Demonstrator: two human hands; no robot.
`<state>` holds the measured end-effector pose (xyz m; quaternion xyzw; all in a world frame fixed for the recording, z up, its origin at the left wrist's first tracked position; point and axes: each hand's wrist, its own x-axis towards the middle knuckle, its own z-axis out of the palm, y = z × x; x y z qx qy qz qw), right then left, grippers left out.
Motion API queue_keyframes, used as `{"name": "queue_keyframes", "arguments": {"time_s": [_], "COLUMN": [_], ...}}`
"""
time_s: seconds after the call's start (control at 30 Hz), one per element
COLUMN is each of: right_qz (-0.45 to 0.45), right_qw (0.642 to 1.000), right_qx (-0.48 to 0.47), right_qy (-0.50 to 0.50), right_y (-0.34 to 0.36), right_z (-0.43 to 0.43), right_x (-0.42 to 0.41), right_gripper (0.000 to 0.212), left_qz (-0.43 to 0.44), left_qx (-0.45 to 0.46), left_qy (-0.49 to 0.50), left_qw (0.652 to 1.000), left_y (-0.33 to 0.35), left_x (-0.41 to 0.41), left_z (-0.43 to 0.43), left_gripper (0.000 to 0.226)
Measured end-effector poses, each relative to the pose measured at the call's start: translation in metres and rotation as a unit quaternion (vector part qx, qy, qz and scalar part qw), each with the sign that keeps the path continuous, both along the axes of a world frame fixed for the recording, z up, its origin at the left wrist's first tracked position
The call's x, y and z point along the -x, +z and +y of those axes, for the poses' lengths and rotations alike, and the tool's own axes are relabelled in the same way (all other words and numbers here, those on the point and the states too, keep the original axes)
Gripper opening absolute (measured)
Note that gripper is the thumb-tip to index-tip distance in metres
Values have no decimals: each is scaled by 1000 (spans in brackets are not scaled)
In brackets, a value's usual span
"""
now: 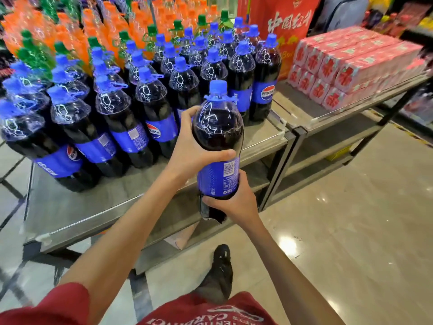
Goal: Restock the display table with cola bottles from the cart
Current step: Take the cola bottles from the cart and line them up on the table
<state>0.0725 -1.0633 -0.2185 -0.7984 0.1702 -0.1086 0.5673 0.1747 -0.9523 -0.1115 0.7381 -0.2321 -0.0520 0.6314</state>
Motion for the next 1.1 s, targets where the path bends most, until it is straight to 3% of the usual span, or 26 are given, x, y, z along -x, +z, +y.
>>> {"name": "queue_keyframes", "arguments": {"time_s": [0.63, 1.1], "right_qz": [-3, -12], "right_qw": [997, 998], "right_qx": [-30, -18], "right_qy": [-64, 63], "right_y": [1, -12], "right_z": [-166, -300], "right_x": [-153, -217], "right_gripper": [85, 88], "left_qz": [-26, -62], "left_qx": [1, -8], "left_qy": [-79, 23], "left_qw": [997, 998], "left_y": [-9, -22], "left_x": [-169, -202], "left_z": [-180, -279], "left_gripper": [107, 106]}}
